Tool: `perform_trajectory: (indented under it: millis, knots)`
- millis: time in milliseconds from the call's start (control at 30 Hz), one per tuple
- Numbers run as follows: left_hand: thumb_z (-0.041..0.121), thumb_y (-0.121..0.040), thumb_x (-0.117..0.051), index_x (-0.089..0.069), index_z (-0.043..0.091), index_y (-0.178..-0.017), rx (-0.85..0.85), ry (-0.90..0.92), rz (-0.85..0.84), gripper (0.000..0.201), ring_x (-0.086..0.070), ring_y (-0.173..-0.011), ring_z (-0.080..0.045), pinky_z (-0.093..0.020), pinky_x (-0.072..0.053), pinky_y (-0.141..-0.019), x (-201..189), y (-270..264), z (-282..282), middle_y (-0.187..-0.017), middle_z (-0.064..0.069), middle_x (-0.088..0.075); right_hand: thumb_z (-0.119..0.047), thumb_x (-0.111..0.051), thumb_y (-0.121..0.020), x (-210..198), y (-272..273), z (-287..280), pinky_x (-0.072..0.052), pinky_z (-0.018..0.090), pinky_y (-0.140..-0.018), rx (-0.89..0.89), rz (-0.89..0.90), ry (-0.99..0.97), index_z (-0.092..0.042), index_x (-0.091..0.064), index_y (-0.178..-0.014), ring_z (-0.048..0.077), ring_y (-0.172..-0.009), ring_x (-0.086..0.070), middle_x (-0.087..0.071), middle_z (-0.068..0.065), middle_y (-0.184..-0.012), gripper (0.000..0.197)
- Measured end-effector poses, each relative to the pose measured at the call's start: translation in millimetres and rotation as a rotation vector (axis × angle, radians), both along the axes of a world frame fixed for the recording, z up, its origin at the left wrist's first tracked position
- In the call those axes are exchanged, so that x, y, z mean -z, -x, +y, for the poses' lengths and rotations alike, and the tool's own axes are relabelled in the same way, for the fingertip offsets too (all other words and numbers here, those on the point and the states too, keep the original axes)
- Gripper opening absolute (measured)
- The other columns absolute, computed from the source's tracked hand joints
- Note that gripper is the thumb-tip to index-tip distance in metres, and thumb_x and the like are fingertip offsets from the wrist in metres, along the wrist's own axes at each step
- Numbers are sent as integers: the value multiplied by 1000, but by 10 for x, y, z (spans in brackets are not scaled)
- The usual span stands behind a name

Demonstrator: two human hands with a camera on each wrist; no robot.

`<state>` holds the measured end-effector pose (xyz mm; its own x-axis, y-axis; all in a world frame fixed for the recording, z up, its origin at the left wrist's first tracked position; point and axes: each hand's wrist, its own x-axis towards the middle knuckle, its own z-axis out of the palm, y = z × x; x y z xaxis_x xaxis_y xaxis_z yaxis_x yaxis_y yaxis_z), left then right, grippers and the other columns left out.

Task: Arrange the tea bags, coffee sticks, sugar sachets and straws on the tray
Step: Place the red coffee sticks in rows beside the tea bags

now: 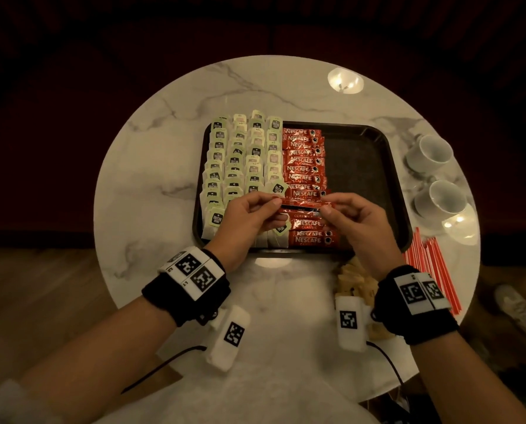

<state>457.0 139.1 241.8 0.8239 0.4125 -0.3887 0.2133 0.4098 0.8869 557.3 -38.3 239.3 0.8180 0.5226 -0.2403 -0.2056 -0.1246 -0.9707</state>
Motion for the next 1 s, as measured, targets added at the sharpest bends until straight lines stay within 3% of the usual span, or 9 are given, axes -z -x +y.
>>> perform_trajectory:
  millis: [200, 300, 400, 467, 567, 733, 833, 933, 1000]
  knots:
    - [9, -90, -65, -60, 8, -112, 23, -167, 23, 23, -67, -85, -15, -26, -59, -75, 40, 35, 17, -105, -7, -61, -10, -68, -86, -44, 26, -69, -58, 24, -73, 37, -22, -42, -10, -68, -106, 16, -99, -71, -75, 4, -103, 19]
    - [20, -88, -69, -49, 15, -87, -5, -329, 85, 21, -63, -70, -14, -33, -55, -75, 36, 25, 20, -84, -4, -54, -9, -71, -85, -47, 86, -52, -58, 24, -76, 81, -175, -21, -10, -69, -101, 14, -100, -70, -74, 2, -101, 16]
    - [29, -94, -59, -53, 5, -81, 116, -202, 106, 28, -63, -59, -15, -37, -56, -67, -25, -8, -38, -71, -9, -58, -14, -73, -83, -37, 166, -8, -57, 26, -82, -12, -489, 40, -16, -70, -96, 15, -94, -69, -71, 1, -98, 14]
    - [34, -96, -55, -61, -4, -94, 207, -82, 123, 38, -69, -74, -21, -33, -60, -72, -68, -32, -86, -84, -15, -67, -13, -73, -82, -10, 222, 19, -54, 22, -85, -117, -710, 71, -11, -72, -97, 9, -95, -67, -70, -1, -99, 15]
    - [26, -96, -56, -63, -4, -113, 263, -5, 93, 34, -69, -98, -27, -41, -57, -89, -85, -38, -119, -107, -19, -70, -8, -74, -81, 72, 282, 26, -50, 19, -93, -232, -844, 102, -5, -75, -97, 5, -102, -64, -69, 2, -105, 17]
    - [9, -95, -58, -56, 4, -127, 204, -48, 98, 33, -70, -89, -21, -45, -58, -83, -79, -31, -101, -103, -13, -71, -2, -73, -81, 123, 302, -47, -51, 22, -94, -266, -800, 115, -5, -74, -93, 6, -108, -62, -67, -1, -110, 13]
    - [4, -96, -54, -57, 9, -127, 209, -48, 78, 31, -70, -78, -11, -35, -61, -73, -100, -15, -77, -99, -8, -68, -3, -64, -88, 66, 259, -81, -54, 27, -91, -120, -627, 96, -8, -70, -98, 11, -104, -63, -66, -2, -106, 13]
    - [1, -96, -52, -55, 10, -132, 284, -96, 78, 37, -68, -78, -8, -32, -59, -77, -99, -6, -74, -101, -6, -65, -9, -63, -94, 31, 185, -65, -58, 41, -84, -5, -406, 75, -12, -65, -111, 23, -99, -64, -66, 5, -106, 17]
    - [1, -97, -50, -54, 10, -135, 380, -156, 63, 39, -64, -82, -9, -28, -57, -79, -108, 6, -80, -108, -5, -64, -16, -64, -93, 7, 156, -37, -59, 37, -79, 12, -296, 66, -16, -62, -119, 26, -98, -65, -66, 6, -109, 25]
